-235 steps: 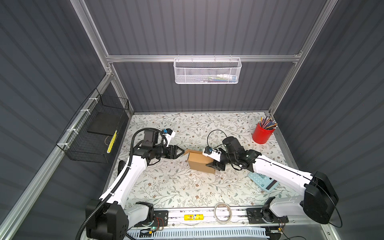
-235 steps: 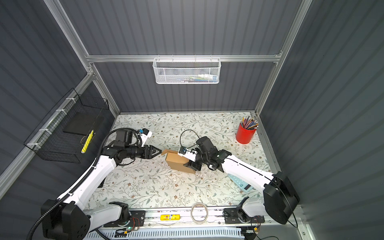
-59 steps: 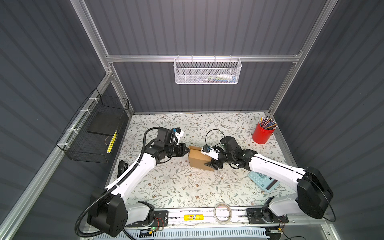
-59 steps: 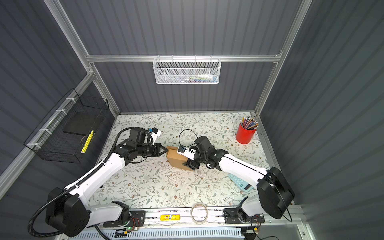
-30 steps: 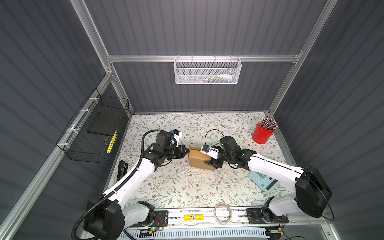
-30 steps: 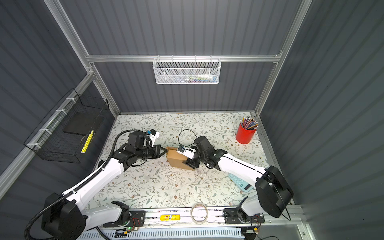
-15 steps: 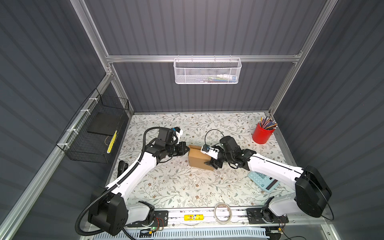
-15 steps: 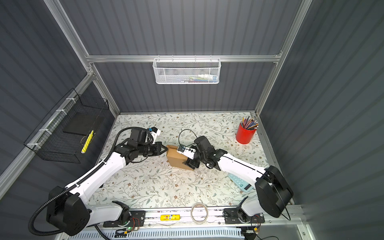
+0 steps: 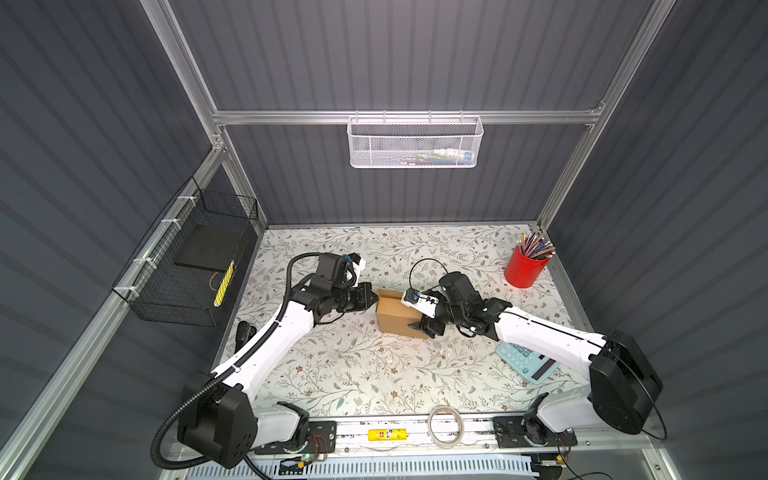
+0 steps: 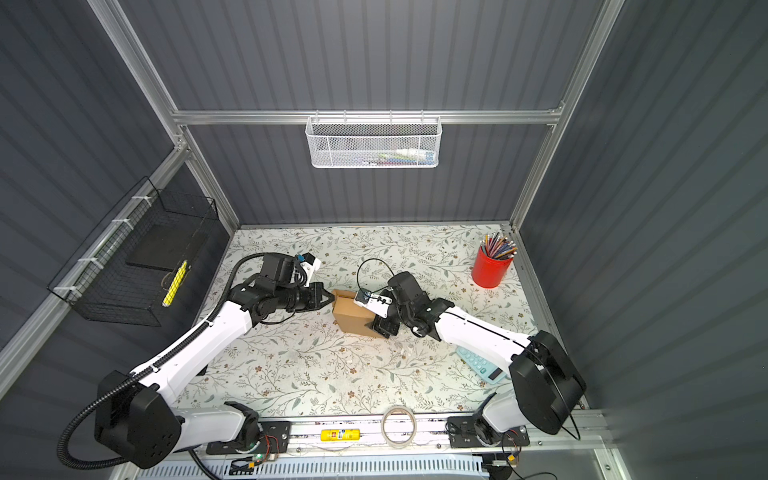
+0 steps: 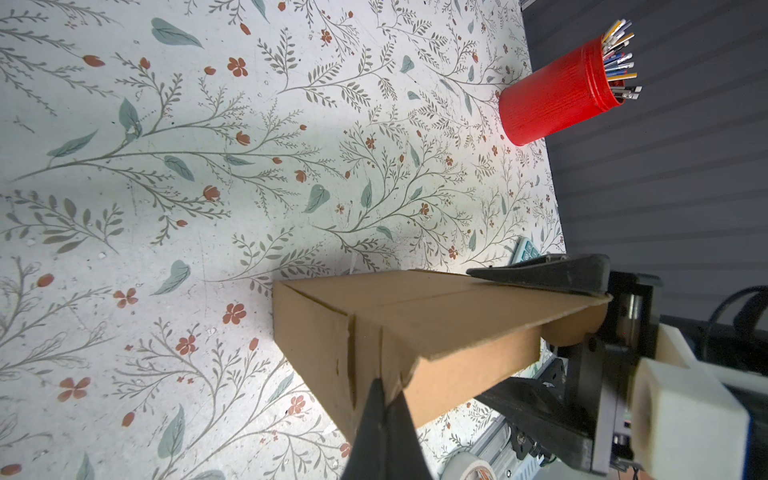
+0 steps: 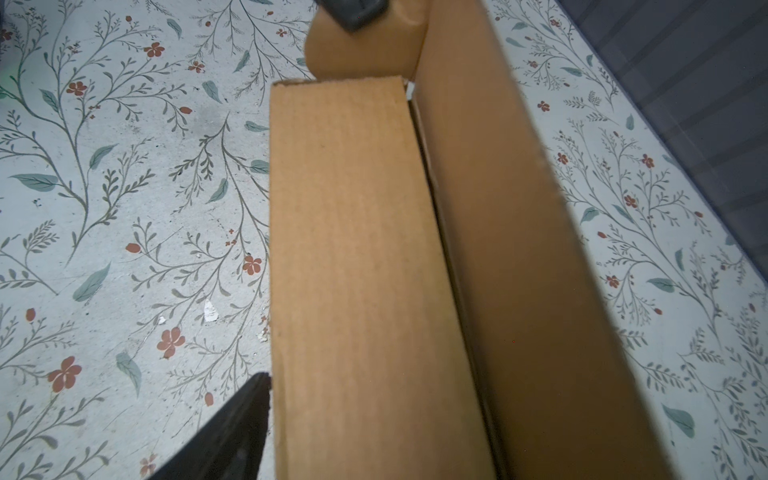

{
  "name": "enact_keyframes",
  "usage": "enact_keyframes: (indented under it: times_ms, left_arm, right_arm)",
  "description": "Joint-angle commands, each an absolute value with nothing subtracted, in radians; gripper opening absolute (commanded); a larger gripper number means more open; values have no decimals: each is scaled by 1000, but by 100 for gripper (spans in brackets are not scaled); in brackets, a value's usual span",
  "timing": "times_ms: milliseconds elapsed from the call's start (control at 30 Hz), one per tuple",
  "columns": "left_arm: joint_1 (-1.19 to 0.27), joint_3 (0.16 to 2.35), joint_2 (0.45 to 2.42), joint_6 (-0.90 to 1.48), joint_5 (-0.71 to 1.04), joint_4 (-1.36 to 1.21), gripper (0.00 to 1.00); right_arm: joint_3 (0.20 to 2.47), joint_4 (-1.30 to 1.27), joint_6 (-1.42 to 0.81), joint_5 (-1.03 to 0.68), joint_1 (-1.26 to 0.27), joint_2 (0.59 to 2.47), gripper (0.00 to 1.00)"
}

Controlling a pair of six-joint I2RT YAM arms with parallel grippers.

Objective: Fold the paper box

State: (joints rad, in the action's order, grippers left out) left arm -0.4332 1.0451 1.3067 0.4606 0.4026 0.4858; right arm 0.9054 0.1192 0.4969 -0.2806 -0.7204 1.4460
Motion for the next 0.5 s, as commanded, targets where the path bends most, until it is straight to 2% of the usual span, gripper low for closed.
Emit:
enact_keyframes:
  times_ms: [0, 467]
  left_arm:
    - [-434, 1082, 1320, 468, 401, 508, 0]
    - [-433, 1114, 1336, 463, 384, 554, 0]
  right_arm:
    - [930, 120, 482, -276, -720, 1462, 76]
    - [925, 104, 477, -278, -719, 1465, 77]
